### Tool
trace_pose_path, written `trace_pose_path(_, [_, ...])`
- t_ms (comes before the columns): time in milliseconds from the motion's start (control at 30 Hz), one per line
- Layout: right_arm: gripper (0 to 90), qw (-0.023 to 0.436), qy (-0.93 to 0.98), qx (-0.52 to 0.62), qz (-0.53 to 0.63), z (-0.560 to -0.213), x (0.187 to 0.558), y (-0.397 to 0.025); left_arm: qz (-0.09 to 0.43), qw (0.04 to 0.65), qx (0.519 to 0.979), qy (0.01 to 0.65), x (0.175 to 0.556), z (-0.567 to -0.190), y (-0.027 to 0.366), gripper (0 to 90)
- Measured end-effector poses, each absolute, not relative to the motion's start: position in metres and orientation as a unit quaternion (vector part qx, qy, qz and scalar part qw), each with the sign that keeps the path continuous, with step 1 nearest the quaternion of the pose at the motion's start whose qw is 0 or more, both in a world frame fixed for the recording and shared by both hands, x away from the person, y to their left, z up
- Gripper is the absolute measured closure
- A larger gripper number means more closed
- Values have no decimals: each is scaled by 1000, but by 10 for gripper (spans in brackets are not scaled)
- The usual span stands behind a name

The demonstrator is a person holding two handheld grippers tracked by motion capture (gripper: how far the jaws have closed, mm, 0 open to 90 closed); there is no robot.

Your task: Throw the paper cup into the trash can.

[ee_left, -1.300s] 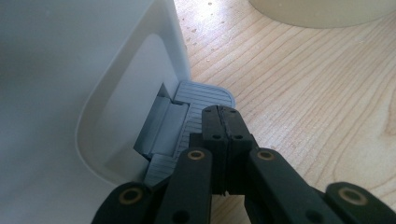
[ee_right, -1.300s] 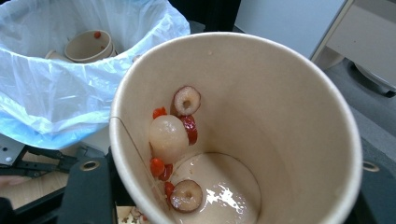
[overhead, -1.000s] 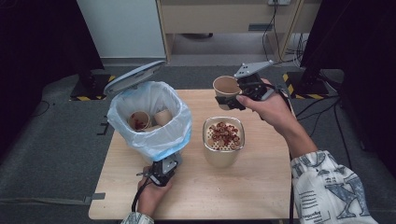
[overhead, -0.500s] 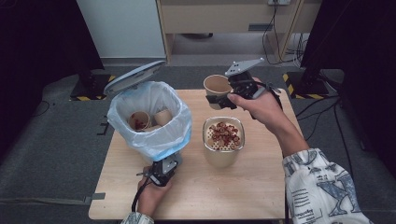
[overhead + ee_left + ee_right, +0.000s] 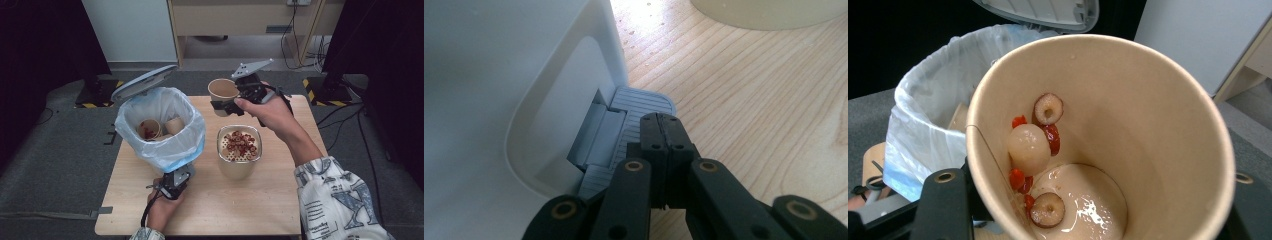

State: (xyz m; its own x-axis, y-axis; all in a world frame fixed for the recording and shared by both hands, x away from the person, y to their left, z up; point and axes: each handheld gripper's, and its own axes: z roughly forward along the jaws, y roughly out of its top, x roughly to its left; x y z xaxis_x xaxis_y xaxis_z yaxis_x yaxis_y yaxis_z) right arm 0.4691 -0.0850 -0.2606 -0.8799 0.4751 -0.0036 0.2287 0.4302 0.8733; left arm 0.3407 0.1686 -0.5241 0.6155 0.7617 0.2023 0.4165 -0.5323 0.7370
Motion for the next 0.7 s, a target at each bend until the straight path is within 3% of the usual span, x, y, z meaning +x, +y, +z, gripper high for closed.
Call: trace_pose_path(700, [339, 106, 840, 195, 495, -261, 472, -34, 262, 331, 835, 353, 340, -524, 168, 888])
